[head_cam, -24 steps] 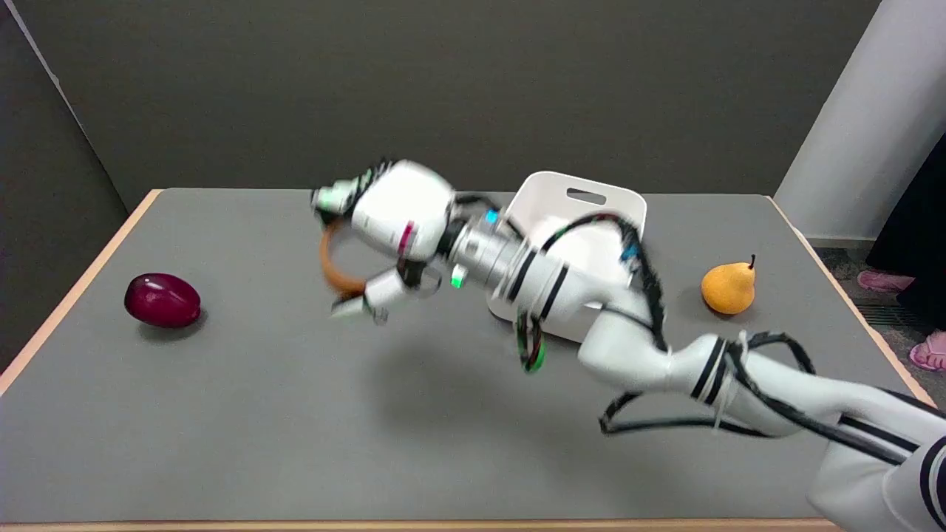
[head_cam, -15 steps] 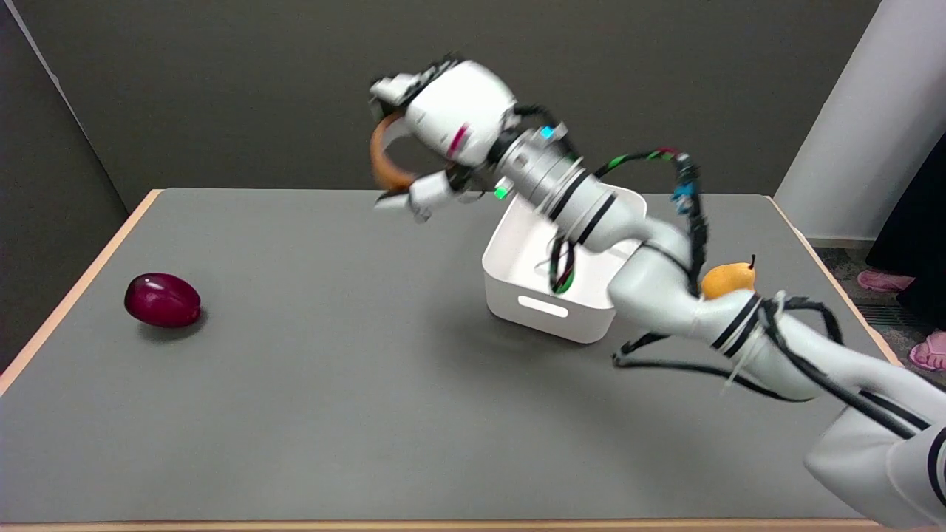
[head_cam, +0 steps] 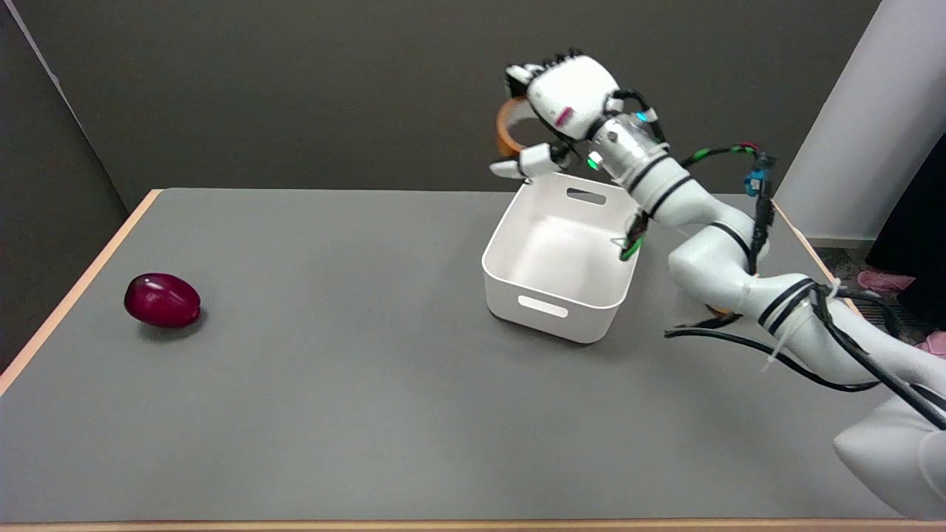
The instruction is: Place yellow tape into white box.
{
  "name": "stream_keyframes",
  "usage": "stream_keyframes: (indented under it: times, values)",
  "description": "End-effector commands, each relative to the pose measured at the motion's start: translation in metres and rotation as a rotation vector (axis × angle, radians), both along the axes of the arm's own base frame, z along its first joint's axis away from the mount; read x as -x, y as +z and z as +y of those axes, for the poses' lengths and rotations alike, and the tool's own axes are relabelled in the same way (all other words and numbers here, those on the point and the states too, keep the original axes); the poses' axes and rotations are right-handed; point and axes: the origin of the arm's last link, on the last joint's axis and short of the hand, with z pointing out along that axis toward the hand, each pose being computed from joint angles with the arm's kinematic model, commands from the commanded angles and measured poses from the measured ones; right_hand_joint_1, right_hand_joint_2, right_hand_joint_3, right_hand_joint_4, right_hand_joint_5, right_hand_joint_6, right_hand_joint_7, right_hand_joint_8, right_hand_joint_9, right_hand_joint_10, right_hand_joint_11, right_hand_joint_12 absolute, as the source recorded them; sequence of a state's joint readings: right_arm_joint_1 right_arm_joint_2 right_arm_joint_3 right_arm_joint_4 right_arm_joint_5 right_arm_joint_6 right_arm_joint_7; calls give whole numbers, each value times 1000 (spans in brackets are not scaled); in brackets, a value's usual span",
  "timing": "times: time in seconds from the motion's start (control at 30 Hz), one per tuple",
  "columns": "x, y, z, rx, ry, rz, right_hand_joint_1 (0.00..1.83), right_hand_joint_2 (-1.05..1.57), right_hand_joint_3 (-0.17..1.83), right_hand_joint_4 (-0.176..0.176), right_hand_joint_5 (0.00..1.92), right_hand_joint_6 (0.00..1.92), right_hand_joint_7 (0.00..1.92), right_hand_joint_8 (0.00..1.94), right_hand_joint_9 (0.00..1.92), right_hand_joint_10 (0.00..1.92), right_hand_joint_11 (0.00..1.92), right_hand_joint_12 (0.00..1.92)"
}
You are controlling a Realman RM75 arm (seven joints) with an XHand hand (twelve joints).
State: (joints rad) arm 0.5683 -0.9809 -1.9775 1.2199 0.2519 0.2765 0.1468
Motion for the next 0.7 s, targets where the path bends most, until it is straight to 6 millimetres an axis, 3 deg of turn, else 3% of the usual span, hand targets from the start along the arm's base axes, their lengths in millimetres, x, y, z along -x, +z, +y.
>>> stream_keyframes:
  times: [0.03,0.43,0.63,0.67,0.7]
  values:
    - [102,85,24,187,-244,-4,1183,1045,428,-108,611,1504,887,1380,877,1300,827,1670]
    - [137,76,48,150,-341,-32,1182,1040,436,-103,613,1507,889,1378,874,1303,823,1678]
    - [133,73,55,117,-323,-138,1181,1057,405,-106,607,1506,884,1376,870,1295,812,1660]
    - [131,74,55,114,-318,-153,1158,1048,420,-93,597,1487,874,1362,863,1294,800,1649]
    - [126,75,56,106,-303,-198,947,881,708,48,530,1313,805,1247,814,1313,726,1635]
